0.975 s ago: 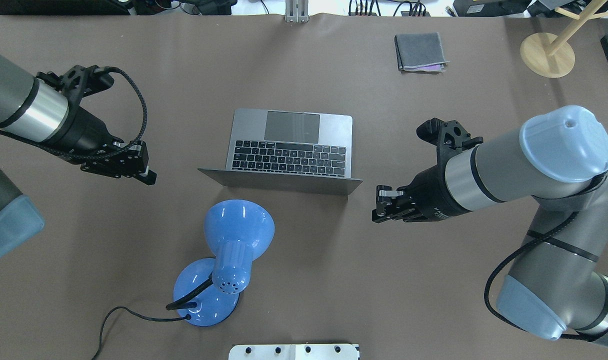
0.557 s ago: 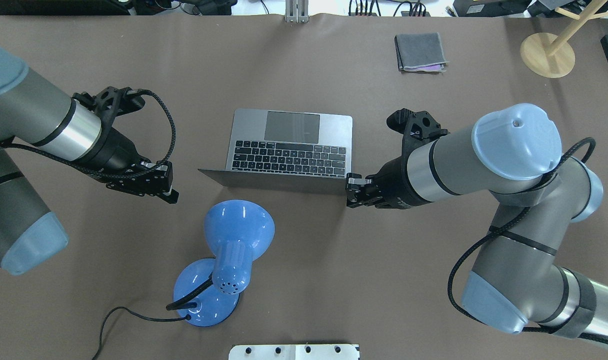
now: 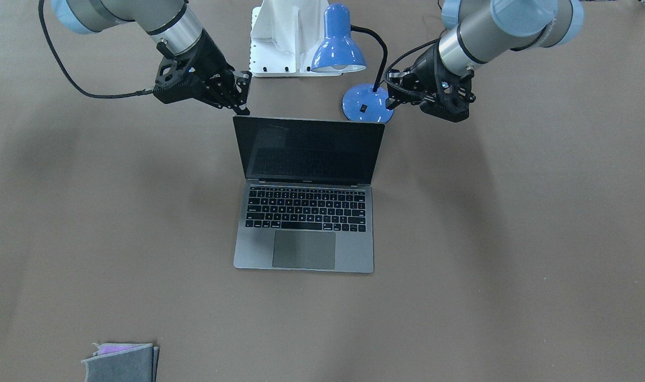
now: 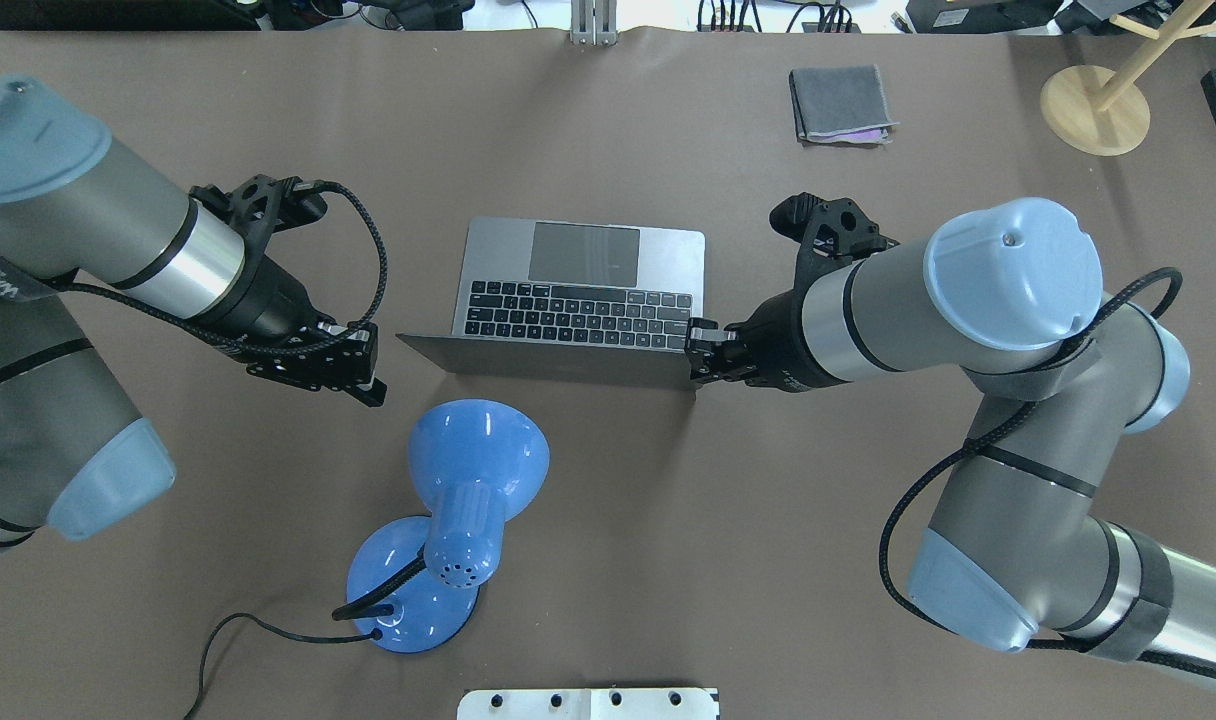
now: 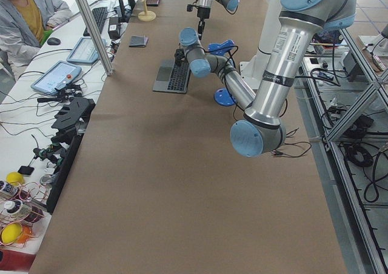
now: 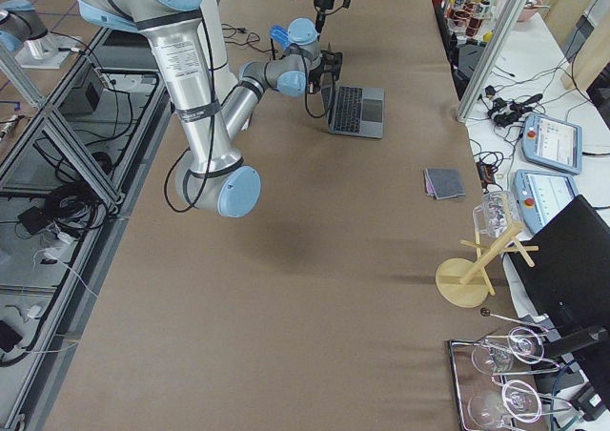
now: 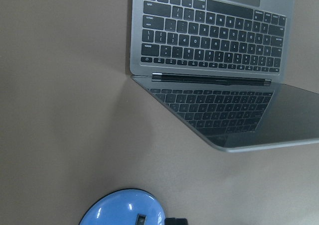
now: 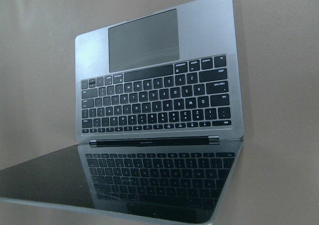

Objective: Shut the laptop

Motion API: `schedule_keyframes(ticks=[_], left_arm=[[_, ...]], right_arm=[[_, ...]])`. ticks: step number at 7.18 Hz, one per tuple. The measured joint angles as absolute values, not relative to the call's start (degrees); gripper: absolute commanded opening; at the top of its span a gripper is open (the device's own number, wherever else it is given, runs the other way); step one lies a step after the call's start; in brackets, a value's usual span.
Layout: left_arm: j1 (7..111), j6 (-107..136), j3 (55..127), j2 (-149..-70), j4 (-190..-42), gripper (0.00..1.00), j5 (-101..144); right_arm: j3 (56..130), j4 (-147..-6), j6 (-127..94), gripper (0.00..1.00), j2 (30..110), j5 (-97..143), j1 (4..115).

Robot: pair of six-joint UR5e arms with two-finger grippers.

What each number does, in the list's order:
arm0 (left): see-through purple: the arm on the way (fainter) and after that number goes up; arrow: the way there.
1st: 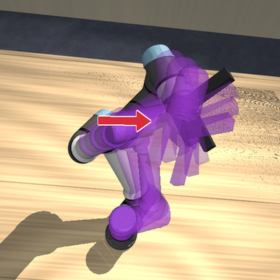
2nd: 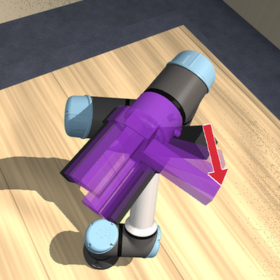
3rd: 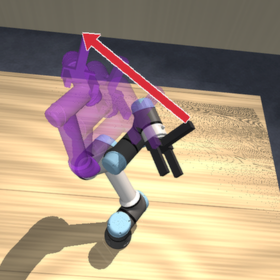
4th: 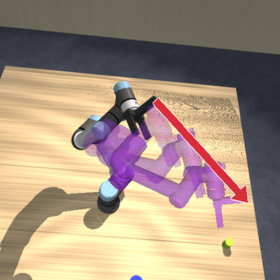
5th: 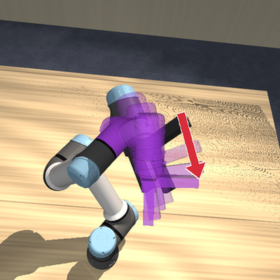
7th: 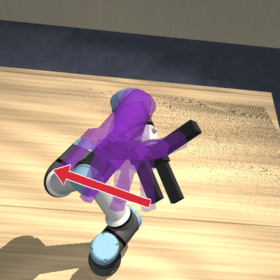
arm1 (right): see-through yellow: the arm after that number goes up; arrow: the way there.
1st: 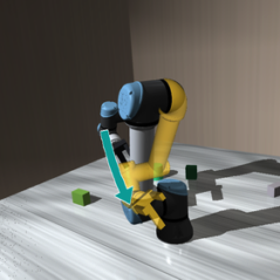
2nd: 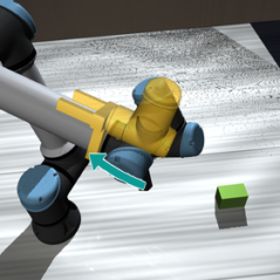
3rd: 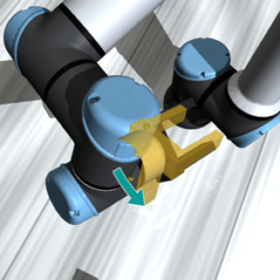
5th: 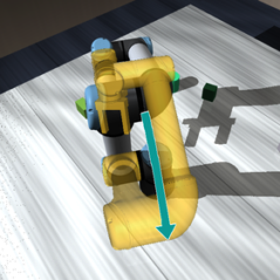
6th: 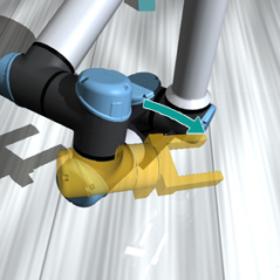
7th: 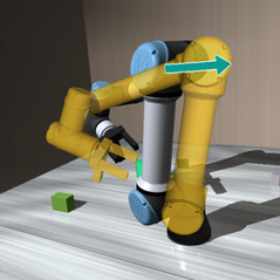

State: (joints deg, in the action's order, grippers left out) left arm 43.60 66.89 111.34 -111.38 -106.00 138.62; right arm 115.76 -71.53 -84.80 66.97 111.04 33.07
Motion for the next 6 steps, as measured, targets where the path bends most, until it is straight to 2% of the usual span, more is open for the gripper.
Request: schedule_keyframes(ticks=[2,6], left_arm=[[43.47,66.98,107.56,-116.1,-106.0,0.0,136.29],[43.95,66.14,103.23,-119.43,-106.35,0.0,134.94]], right_arm=[[114.53,-71.54,-84.62,0.0,66.05,110.93,34.07],[111.44,-71.61,-84.22,0.0,63.91,110.99,36.43]])
